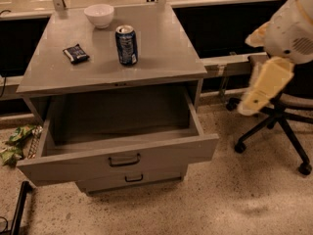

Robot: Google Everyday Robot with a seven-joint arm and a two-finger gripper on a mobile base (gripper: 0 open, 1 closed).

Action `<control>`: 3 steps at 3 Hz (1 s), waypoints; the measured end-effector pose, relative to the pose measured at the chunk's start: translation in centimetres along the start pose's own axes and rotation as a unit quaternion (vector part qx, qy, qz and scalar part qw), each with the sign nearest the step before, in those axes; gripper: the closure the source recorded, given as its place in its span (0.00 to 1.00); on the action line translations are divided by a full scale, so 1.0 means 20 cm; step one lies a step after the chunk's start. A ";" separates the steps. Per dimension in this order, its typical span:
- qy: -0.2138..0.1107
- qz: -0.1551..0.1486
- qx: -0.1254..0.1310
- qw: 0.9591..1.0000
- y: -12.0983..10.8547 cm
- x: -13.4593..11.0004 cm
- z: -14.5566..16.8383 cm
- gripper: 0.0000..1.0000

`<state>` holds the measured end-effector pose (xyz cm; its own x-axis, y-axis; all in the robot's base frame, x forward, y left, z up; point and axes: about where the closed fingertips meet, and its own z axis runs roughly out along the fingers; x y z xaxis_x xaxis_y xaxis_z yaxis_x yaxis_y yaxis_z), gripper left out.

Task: Place pepsi can into top drawer

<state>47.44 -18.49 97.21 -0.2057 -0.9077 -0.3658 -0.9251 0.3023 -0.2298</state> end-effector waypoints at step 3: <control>-0.280 0.092 0.014 0.955 -0.49 -0.73 0.48 0.00</control>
Offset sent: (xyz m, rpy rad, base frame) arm 0.2142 0.1884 -0.0040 0.8023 -0.2017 -0.0624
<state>62.48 -5.41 96.12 -0.1533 -0.5422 -0.8261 -0.8796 0.4559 -0.1360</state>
